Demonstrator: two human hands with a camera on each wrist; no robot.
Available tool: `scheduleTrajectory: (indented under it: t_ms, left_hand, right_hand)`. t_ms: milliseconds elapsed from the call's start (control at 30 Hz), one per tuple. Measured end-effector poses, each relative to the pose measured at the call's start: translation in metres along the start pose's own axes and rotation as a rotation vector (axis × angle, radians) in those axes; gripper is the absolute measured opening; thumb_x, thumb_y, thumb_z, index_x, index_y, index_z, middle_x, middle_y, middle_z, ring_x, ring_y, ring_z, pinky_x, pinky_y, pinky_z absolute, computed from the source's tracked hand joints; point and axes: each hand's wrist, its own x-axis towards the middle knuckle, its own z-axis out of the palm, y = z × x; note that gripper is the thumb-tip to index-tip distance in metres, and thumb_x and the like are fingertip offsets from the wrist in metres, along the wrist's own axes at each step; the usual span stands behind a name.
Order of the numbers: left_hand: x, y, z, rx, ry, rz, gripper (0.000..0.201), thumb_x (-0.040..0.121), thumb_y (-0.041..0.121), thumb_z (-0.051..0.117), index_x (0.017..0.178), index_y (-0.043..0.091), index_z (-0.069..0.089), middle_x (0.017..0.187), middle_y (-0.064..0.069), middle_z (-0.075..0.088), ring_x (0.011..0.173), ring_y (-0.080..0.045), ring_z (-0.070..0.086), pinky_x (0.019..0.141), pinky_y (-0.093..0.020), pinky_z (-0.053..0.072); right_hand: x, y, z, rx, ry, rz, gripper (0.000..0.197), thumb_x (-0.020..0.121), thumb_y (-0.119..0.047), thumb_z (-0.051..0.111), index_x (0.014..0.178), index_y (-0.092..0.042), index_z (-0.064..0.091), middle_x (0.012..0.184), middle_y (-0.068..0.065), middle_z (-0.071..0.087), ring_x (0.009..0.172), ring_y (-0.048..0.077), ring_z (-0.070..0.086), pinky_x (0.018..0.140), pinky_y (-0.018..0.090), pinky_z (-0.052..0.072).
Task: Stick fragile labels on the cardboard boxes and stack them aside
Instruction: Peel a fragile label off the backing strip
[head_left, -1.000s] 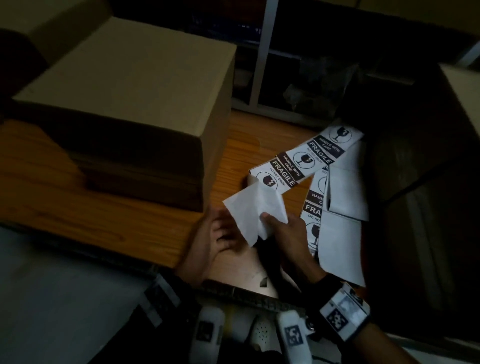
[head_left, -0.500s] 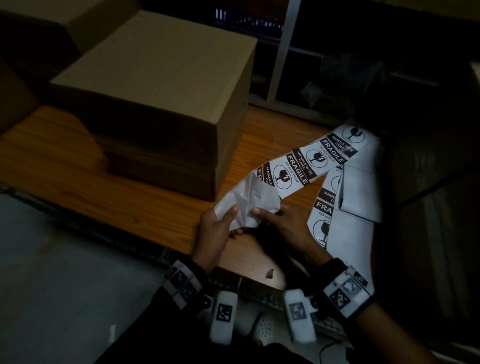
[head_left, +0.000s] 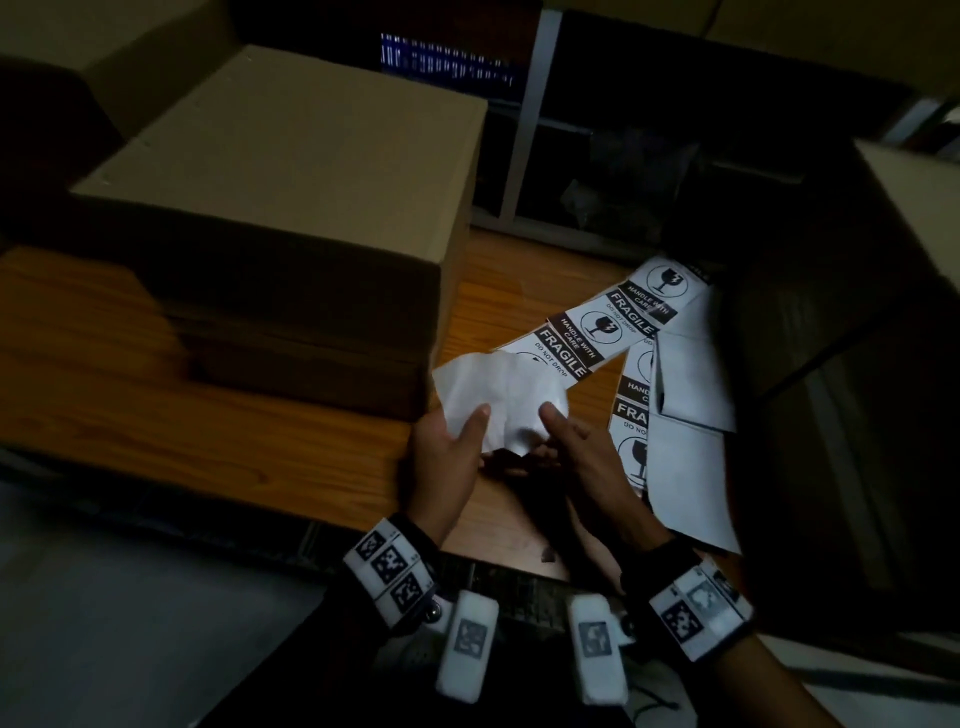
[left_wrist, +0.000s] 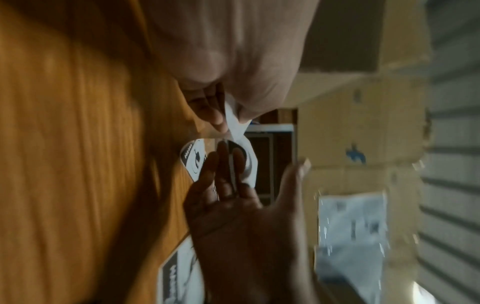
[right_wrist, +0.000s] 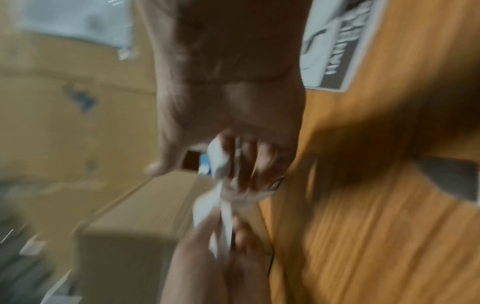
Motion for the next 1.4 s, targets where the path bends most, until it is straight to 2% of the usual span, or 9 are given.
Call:
scheduleTrajectory:
  t_ms: [67, 167, 267, 367, 533, 967, 1100, 1300, 1400]
  left_hand:
    - [-0.001, 0.002, 0.004, 0.04, -0.033, 0.044, 0.022, 0.091, 0.019, 0.067, 0.111, 0.009, 0.068, 0.102, 0.0, 0.073, 0.093, -0.012, 0.071, 0.079, -0.028, 0.057]
    - [-0.003, 0.007, 0.009, 0.038, -0.062, 0.053, 0.012, 0.091, 0.017, 0.067, 0.103, 0.018, 0.067, 0.097, 0.004, 0.073, 0.088, -0.01, 0.071, 0.073, -0.025, 0.057]
    - [-0.001, 0.015, 0.005, -0.044, -0.097, -0.034, 0.011, 0.093, 0.016, 0.064, 0.103, 0.02, 0.066, 0.087, 0.007, 0.073, 0.073, -0.005, 0.07, 0.059, -0.022, 0.054]
    - [0.001, 0.019, -0.001, -0.066, -0.133, -0.09, 0.011, 0.094, 0.017, 0.062, 0.104, 0.016, 0.065, 0.083, 0.003, 0.071, 0.054, -0.001, 0.062, 0.047, -0.017, 0.047]
    - [0.001, 0.019, -0.004, -0.066, -0.153, -0.116, 0.011, 0.095, 0.018, 0.061, 0.104, 0.016, 0.065, 0.076, 0.004, 0.068, 0.048, -0.001, 0.052, 0.043, -0.015, 0.04]
    - [0.0, 0.018, -0.009, -0.05, -0.179, -0.154, 0.005, 0.095, 0.017, 0.06, 0.098, 0.015, 0.064, 0.068, 0.002, 0.064, 0.046, -0.003, 0.05, 0.042, -0.017, 0.037]
    - [0.0, 0.015, -0.01, -0.023, -0.173, -0.152, 0.005, 0.095, 0.019, 0.061, 0.098, 0.017, 0.064, 0.064, 0.004, 0.064, 0.047, -0.003, 0.05, 0.042, -0.017, 0.037]
    - [0.0, 0.008, -0.012, -0.006, -0.162, -0.172, 0.007, 0.095, 0.019, 0.061, 0.101, 0.016, 0.064, 0.061, 0.004, 0.062, 0.046, -0.004, 0.049, 0.042, -0.017, 0.036]
    - [0.0, 0.005, -0.013, 0.01, -0.168, -0.192, 0.01, 0.094, 0.02, 0.062, 0.101, 0.014, 0.065, 0.059, 0.004, 0.061, 0.046, -0.005, 0.049, 0.041, -0.017, 0.037]
  right_hand:
    - [0.002, -0.001, 0.006, -0.025, 0.054, -0.069, 0.023, 0.089, -0.025, 0.067, 0.072, -0.01, 0.067, 0.063, -0.004, 0.069, 0.06, 0.009, 0.067, 0.059, 0.022, 0.053]
    - [0.007, 0.003, 0.015, -0.041, 0.129, -0.086, 0.024, 0.088, -0.024, 0.072, 0.094, -0.001, 0.073, 0.089, 0.014, 0.075, 0.085, 0.032, 0.073, 0.077, 0.047, 0.059]
    - [0.012, -0.001, 0.01, -0.019, 0.144, -0.053, 0.021, 0.091, -0.016, 0.066, 0.101, 0.002, 0.071, 0.094, 0.016, 0.075, 0.087, 0.032, 0.073, 0.075, 0.042, 0.059]
    - [0.019, -0.004, -0.002, -0.2, 0.073, -0.076, 0.018, 0.091, -0.019, 0.067, 0.102, -0.005, 0.073, 0.097, 0.01, 0.076, 0.092, 0.028, 0.073, 0.085, 0.043, 0.057]
    - [0.034, -0.01, -0.013, -0.248, 0.05, -0.024, 0.018, 0.087, -0.015, 0.072, 0.099, -0.002, 0.073, 0.09, 0.011, 0.076, 0.075, 0.019, 0.071, 0.063, 0.026, 0.054]
    - [0.065, -0.023, -0.037, -0.485, -0.127, 0.05, 0.036, 0.081, -0.021, 0.078, 0.093, 0.011, 0.07, 0.088, 0.036, 0.067, 0.066, 0.029, 0.059, 0.058, 0.029, 0.047]
    - [0.071, -0.03, -0.041, -0.526, -0.183, 0.068, 0.037, 0.08, -0.017, 0.078, 0.089, 0.018, 0.066, 0.073, 0.024, 0.063, 0.048, 0.015, 0.054, 0.048, 0.02, 0.045]
    - [0.079, -0.039, -0.045, -0.574, -0.295, 0.112, 0.018, 0.082, -0.013, 0.077, 0.075, 0.003, 0.069, 0.06, 0.004, 0.066, 0.046, 0.009, 0.052, 0.048, 0.017, 0.043]
    - [0.084, -0.042, -0.048, -0.612, -0.331, 0.13, 0.023, 0.081, -0.014, 0.078, 0.08, 0.007, 0.069, 0.059, 0.004, 0.065, 0.046, 0.009, 0.053, 0.047, 0.016, 0.042]
